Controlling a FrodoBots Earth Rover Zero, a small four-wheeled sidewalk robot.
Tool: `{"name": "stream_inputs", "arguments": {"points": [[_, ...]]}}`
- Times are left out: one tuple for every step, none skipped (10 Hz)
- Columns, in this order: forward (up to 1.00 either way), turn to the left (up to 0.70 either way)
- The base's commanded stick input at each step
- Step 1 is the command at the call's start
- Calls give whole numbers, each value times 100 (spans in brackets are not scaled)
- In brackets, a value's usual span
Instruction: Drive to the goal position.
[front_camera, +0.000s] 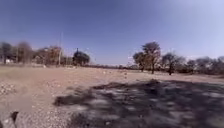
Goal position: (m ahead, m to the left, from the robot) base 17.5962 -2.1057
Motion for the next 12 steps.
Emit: {"name": "stream_inputs", "arguments": {"points": [[50, 0], [50, 0], [50, 0], [50, 0], [50, 0], [50, 0], [50, 0], [50, 0], [50, 0], [50, 0], [50, 0], [50, 0]]}}
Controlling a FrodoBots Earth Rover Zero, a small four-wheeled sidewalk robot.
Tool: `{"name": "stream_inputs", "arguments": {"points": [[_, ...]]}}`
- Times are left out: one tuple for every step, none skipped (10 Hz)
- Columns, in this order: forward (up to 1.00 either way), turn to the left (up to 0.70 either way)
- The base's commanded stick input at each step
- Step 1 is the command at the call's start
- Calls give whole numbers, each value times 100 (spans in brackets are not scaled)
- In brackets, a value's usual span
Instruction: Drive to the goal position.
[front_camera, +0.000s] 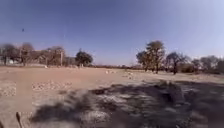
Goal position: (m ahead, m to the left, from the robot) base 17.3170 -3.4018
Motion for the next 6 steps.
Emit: {"name": "stream_inputs", "arguments": {"points": [[50, 0], [50, 0], [50, 0], [50, 0], [50, 0], [50, 0]]}}
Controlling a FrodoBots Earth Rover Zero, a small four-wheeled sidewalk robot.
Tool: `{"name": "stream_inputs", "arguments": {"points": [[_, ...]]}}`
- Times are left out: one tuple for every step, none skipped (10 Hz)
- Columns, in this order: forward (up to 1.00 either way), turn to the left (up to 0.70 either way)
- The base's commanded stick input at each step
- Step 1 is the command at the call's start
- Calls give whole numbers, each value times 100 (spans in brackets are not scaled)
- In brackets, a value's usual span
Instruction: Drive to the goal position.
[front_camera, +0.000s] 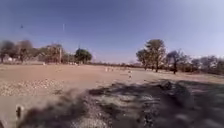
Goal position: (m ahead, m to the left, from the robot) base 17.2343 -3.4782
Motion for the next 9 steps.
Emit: {"name": "stream_inputs", "arguments": {"points": [[50, 0], [50, 0], [50, 0], [50, 0], [50, -5], [50, -36], [50, -50], [50, -50], [50, -50]]}}
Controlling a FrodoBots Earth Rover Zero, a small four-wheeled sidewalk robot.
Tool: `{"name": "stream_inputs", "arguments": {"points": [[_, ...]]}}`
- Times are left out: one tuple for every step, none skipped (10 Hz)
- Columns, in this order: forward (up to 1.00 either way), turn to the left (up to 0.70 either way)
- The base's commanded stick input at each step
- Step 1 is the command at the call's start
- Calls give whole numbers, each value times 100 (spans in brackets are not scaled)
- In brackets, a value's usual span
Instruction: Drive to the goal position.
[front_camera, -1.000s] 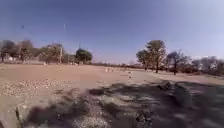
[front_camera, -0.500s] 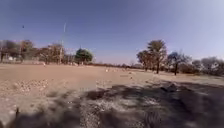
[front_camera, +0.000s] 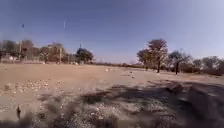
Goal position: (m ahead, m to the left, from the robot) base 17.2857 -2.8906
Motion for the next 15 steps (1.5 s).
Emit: {"name": "stream_inputs", "arguments": {"points": [[50, -47], [50, -21], [50, 0], [50, 0], [50, 0], [50, 0], [50, 0], [50, 0], [50, 0], [50, 0], [50, 0], [50, 0], [50, 0], [50, 0], [50, 0]]}}
